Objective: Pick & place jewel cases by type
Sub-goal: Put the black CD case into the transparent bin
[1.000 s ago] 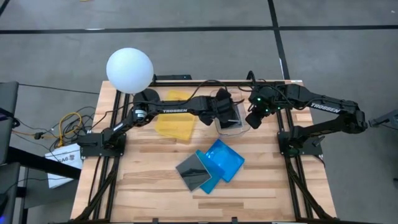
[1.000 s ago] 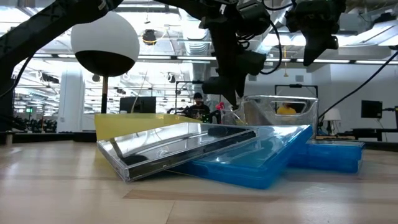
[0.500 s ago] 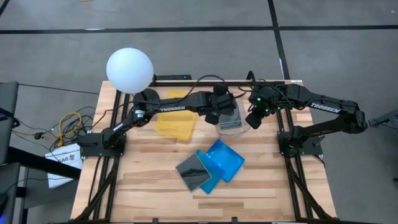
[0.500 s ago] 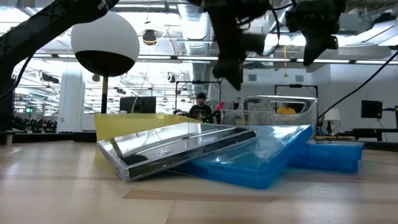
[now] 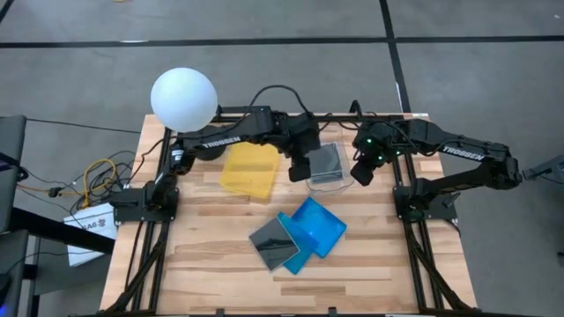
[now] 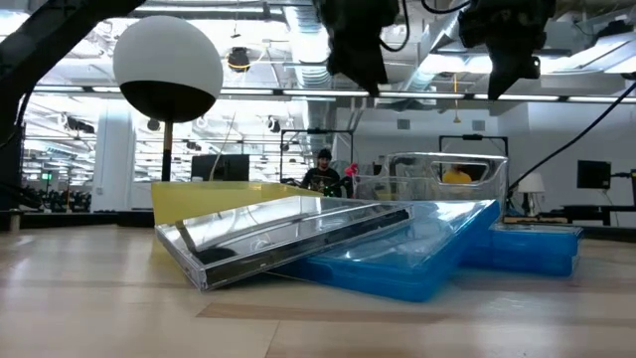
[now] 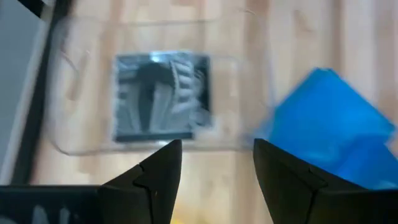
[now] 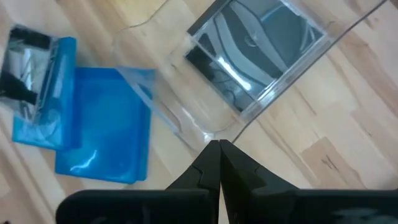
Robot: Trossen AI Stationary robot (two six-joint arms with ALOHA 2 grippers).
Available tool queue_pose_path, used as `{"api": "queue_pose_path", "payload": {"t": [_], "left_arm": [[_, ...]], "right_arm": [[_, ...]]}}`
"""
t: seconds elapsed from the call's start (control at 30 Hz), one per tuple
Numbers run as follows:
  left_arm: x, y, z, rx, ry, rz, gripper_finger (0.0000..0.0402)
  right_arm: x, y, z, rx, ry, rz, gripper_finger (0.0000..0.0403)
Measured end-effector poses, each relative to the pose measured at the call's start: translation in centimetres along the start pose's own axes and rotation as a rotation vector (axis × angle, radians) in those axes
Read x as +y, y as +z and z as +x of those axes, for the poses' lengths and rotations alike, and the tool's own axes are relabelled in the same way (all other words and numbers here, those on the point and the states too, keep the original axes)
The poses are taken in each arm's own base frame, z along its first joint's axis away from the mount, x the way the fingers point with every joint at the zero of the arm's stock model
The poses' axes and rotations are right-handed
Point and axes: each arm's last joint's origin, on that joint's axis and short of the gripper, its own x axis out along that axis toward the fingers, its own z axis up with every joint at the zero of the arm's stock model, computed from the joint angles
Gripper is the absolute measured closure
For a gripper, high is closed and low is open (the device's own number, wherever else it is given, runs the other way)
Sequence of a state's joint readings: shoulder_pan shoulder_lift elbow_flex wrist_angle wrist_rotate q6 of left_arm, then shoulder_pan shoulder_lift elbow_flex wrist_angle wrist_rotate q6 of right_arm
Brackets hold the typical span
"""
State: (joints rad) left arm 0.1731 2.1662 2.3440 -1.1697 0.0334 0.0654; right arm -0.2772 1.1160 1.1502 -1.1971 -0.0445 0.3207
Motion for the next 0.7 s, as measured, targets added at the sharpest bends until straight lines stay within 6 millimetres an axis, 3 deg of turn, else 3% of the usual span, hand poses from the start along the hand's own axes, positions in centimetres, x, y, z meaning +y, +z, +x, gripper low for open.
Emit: {"api": "queue_pose_path", "payload": {"t": [0.4,0.7], "left_arm": [[-2.6,-1.0,-1.6,0.096,-0.172,-0.128,0.0210],[-4.4,-1.7,-0.4,0.142,-0.236,-0.142,0.0210]], "right_arm": [[1.5,-2.4,-2.6,-0.089,0.077,-0.037,0.0403],[3.2,-3.8,-3.2,-0.122,0.066,-0.050,0.0403]]}}
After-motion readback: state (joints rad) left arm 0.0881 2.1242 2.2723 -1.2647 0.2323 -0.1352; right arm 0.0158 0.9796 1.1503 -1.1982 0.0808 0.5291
